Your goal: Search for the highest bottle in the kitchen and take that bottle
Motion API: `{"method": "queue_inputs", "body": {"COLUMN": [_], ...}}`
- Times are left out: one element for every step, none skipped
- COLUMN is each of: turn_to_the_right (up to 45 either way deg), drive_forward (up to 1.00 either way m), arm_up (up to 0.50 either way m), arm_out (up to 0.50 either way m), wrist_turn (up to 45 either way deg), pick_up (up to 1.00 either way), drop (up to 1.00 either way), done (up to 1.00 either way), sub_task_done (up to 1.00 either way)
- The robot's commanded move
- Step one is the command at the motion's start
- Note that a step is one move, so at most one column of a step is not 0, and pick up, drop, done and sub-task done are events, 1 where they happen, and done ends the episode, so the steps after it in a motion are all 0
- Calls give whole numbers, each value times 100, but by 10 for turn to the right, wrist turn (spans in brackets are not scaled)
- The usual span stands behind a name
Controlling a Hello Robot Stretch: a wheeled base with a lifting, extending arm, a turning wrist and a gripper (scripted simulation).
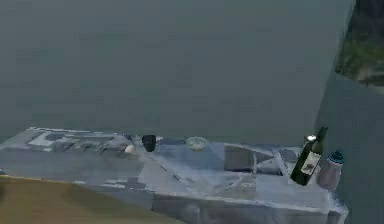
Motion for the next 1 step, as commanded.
{"method": "queue_inputs", "body": {"turn_to_the_right": [-450], "drive_forward": [0], "arm_up": [0], "arm_out": [0], "wrist_turn": [0], "pick_up": [0], "drop": [0], "done": [0], "sub_task_done": [0]}}
